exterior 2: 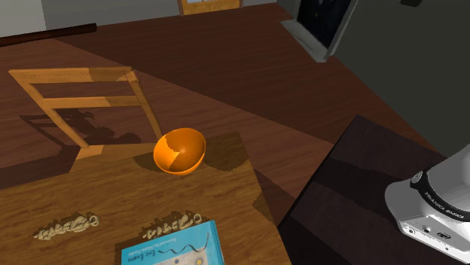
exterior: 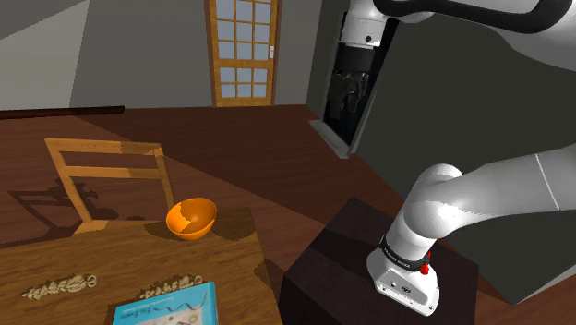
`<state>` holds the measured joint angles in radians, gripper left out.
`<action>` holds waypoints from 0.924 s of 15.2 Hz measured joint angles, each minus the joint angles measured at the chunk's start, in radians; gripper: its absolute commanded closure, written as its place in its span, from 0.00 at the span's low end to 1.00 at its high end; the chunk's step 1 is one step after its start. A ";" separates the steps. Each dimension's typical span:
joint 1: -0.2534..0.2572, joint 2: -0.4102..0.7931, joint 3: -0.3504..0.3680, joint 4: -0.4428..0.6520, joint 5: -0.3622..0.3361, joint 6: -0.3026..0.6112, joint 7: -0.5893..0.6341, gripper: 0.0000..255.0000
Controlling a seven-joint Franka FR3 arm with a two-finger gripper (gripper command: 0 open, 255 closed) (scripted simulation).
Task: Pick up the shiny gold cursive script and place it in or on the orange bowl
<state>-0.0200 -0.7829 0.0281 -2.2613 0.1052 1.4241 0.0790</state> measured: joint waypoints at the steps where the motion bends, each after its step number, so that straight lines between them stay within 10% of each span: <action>1: 0.000 0.000 0.000 0.000 0.000 0.000 0.000 0.00; 14: 0.070 0.243 0.138 -0.118 0.100 0.332 0.049 0.00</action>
<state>0.0499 -0.5396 0.1663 -2.3792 0.2052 1.7566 0.1282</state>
